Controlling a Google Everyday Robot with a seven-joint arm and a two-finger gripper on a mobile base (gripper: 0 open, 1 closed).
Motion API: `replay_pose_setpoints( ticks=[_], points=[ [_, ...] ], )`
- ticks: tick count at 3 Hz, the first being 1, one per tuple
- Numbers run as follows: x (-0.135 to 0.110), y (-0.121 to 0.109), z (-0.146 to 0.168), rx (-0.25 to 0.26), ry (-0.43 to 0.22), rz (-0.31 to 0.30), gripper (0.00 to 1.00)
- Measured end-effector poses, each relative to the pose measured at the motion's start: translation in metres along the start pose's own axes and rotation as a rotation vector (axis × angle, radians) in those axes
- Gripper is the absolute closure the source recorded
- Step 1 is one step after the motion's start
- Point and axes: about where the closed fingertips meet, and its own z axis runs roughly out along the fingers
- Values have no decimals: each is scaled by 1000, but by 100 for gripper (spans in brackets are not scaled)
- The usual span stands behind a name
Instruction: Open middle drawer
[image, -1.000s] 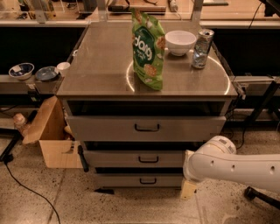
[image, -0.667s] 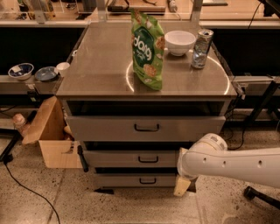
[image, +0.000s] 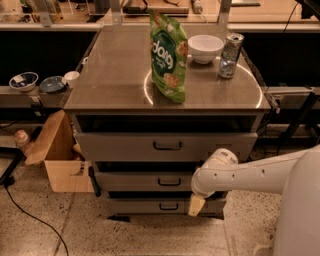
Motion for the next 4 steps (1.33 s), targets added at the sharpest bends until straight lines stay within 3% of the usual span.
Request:
replay_pose_setpoints(
  ticks=[2,4],
  points=[
    [4,4,36,-59,37,12,0],
    [4,9,41,-84,55,18,0]
  ],
)
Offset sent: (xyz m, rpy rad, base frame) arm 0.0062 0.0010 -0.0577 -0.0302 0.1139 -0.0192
